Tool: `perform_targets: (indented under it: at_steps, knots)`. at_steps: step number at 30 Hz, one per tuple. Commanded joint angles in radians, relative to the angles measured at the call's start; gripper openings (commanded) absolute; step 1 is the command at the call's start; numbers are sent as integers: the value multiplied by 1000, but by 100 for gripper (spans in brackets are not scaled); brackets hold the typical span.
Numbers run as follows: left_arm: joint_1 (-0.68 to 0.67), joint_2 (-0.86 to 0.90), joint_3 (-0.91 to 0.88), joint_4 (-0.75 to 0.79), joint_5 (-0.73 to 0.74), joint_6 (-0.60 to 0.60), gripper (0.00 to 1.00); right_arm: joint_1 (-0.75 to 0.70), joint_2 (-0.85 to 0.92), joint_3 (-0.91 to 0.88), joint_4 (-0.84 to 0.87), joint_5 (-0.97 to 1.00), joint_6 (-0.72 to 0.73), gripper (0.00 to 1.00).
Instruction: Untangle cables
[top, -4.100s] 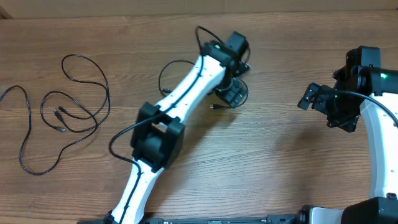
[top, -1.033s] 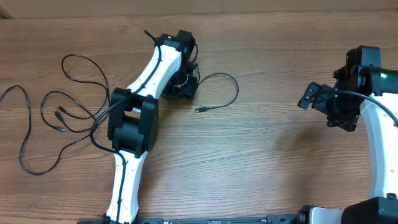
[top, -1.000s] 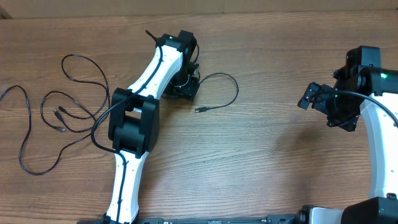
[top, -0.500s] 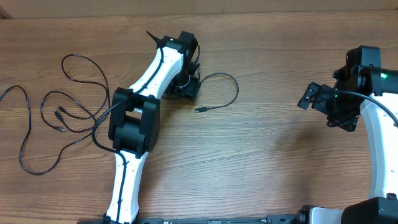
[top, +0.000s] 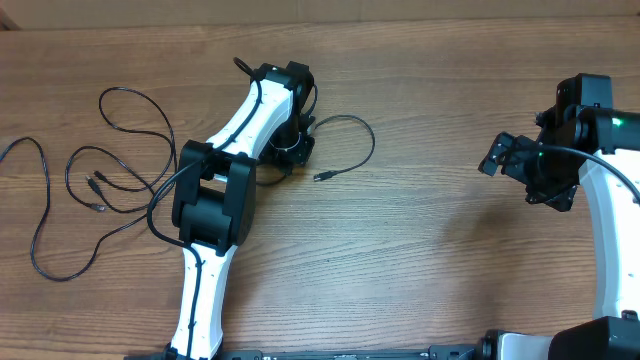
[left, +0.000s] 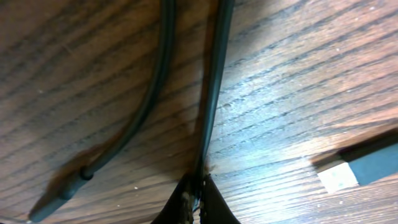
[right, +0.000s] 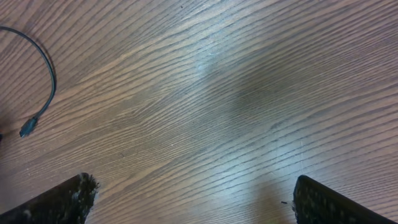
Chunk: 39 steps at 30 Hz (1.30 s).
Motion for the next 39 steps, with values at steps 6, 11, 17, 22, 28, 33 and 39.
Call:
perform_targets:
  at_steps: [6,11,17,22,28,33,39]
  knots:
    - [0,-272,-22,-30,-45,-100,5,-2,-3,-5,2,-6,0,100]
    - [76,-613,-22,-55,-216,-182,4,-2,-3,-5,-2,-6,0,100]
    - [318,-838,-22,-28,-217,-261,4,-2,-3,-5,-1,-6,0,100]
    - [577,-892,-22,-22,-218,-289,4,-2,-3,-5,-1,-7,0,100]
    - [710,-891,-22,-39,-205,-366,4,-2,-3,-5,-1,-6,0,100]
    - [668,-879,-26,-55,33,-295,32,-2,-3,-5,-1,-7,0,100]
    - [541,-870,-90,-122,79,-256,43,-2,-3,-5,-9,-23,-1,100]
